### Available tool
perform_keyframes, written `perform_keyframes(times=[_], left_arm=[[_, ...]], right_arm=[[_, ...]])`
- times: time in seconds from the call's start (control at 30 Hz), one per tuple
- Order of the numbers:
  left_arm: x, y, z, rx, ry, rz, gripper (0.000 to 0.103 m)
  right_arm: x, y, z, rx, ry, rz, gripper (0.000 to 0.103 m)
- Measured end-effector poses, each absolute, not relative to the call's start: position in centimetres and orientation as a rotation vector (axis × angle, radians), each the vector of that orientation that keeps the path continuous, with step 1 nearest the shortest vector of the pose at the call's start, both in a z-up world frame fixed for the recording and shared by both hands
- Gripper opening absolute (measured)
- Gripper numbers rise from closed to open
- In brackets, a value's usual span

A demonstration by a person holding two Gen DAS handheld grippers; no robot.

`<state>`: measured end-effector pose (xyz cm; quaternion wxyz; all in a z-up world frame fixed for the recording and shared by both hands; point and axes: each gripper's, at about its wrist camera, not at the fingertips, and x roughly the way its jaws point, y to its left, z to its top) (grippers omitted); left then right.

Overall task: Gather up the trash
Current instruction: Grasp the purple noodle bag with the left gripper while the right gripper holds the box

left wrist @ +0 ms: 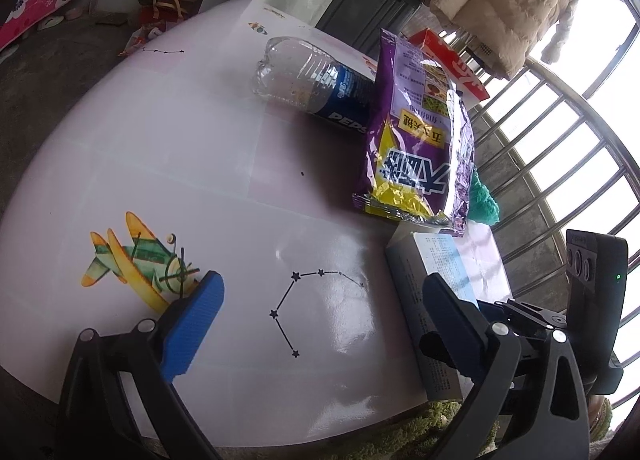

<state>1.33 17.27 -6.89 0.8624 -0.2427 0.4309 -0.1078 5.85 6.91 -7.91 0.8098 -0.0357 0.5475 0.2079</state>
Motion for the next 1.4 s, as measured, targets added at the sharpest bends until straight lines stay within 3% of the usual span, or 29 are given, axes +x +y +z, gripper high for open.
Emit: perform_keyframes(times=[0.9,1.27,1.4], left_arm=[[1.6,18.5,-5.5,-0.610,0.870,-0.249,0.096],[5.8,14.5,-4.6,-0.503,0.865,-0.334,0.063],[7.0,14.3,-5.5,-0.489,0.892,-0.315,0.057]], right_arm=[[1.1,0.7,-7.2,0.128,1.169,0.720,0.070],[-0.6,-3.2,-6.2,0.199,1.146,0.745,0.070],[-1.4,-5.3,-5.0,0.245,1.100,0.753,0.070]])
